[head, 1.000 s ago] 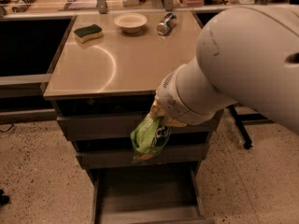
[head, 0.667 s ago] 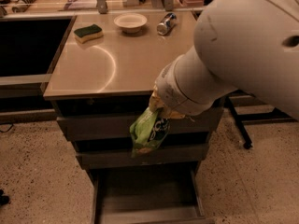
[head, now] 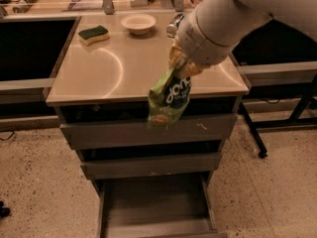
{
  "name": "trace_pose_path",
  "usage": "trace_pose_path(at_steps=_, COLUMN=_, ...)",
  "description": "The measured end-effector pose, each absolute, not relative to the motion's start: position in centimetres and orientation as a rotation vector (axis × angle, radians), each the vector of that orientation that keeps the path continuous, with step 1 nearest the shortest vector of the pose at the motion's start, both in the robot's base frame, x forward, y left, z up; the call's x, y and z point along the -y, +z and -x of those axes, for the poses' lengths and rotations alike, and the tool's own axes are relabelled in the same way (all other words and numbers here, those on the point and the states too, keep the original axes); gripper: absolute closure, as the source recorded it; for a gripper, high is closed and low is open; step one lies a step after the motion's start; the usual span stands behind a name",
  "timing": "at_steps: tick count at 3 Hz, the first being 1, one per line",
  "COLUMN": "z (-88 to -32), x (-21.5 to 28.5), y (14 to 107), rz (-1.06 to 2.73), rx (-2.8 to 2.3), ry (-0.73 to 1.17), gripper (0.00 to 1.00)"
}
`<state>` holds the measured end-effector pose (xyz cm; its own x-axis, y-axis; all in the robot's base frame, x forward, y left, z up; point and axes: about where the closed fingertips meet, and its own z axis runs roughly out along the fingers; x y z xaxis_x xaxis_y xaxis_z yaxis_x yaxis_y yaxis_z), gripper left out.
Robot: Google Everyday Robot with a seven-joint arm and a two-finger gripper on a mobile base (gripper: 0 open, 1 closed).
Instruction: Pick green rice chip bag from bottom drawer and place on counter
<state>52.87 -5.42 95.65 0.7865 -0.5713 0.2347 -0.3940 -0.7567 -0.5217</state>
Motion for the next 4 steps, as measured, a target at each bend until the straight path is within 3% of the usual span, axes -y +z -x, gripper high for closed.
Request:
trace_pose_path(at_steps=2, z=-59.1, x=5.5, y=101.0, rz=2.406, rx=-0.784, ry=-0.59, gripper=1.0)
trace_pose_path(at_steps=4, z=-63.9, x=5.6, y=97.3, rz=2.273, rx=-0.868, ry=-0.513, gripper=1.0)
